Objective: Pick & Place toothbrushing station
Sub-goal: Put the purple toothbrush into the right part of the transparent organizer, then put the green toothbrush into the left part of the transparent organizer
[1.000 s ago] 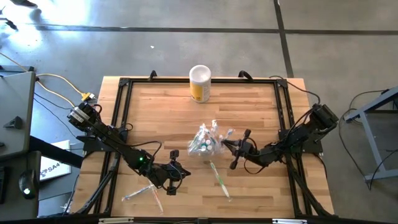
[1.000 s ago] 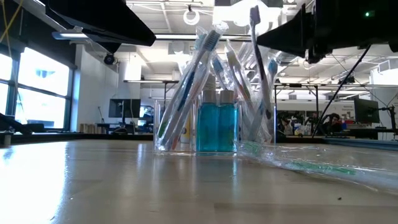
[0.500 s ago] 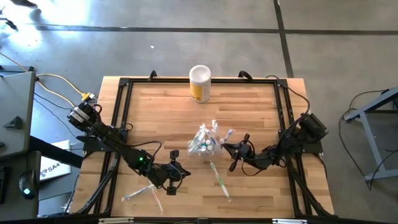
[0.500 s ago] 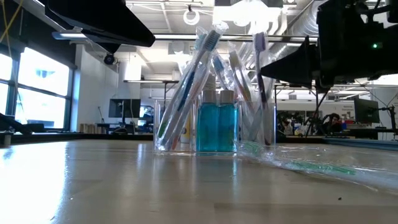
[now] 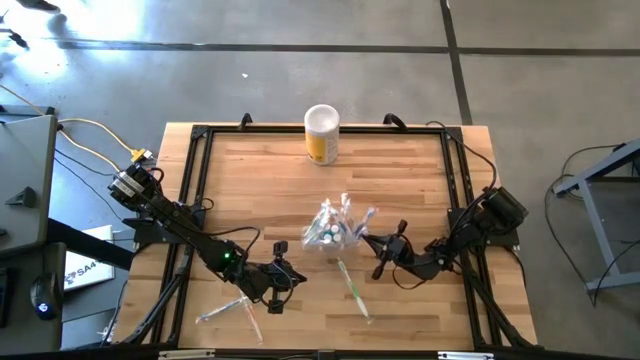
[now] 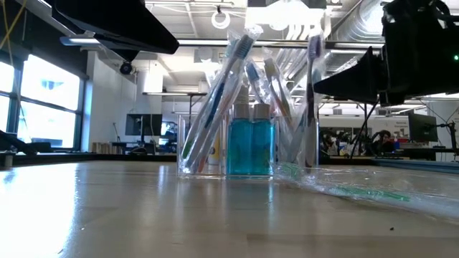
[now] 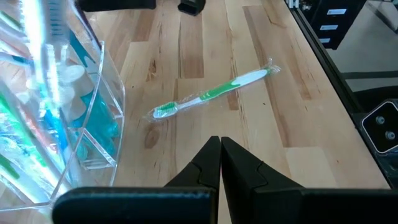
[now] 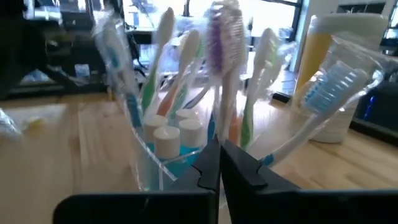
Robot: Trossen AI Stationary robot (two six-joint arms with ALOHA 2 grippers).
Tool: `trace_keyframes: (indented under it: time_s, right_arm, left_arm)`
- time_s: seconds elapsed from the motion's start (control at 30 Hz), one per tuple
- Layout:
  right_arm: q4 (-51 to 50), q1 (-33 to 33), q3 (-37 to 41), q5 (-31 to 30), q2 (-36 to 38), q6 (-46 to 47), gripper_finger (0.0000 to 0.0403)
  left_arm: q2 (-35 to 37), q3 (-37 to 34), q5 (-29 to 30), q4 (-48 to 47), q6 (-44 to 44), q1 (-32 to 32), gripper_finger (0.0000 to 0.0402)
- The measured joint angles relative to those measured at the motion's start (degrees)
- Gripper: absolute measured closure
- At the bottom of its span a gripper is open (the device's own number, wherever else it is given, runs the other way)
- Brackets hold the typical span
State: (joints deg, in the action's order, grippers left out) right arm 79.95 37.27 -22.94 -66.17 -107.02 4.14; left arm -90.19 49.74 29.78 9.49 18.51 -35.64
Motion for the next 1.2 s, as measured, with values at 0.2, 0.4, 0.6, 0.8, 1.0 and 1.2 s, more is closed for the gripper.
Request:
trace_keyframes:
  time_s: [0.2,0.4,0.6,0.8,1.0,1.2]
  right_arm:
    - [-0.01,1.71,0.02,-1.84,1.02,-5.10,0.0356]
    - [0.27,3.54,0.02,-4.91,2.68,-9.53,0.0263]
    - [0.74,6.89,0.02,-6.20,6.09,-15.99,0.0185]
    - [0.84,10.95,0.02,-6.16,11.87,-20.48,0.0163]
    - [0.87,14.10,0.00,-6.57,15.98,-21.84,0.0163]
    - [0.14,15.73,0.00,-7.57,16.28,-22.47,0.0162]
  left_arm:
    - [0.00,0.00,-0.31,-0.12,1.62,0.00,0.0394]
    - [0.00,0.00,-1.66,0.60,1.04,-0.02,0.0394]
    - [0.00,0.00,-4.21,9.06,-9.32,0.02,0.0394]
    - [-2.48,1.56,-7.55,19.10,-26.76,0.02,0.0394]
    - [-8.83,8.99,-6.93,15.79,-26.85,3.14,0.0373]
    - [-13.70,14.90,-8.67,9.07,-22.85,6.51,0.0295]
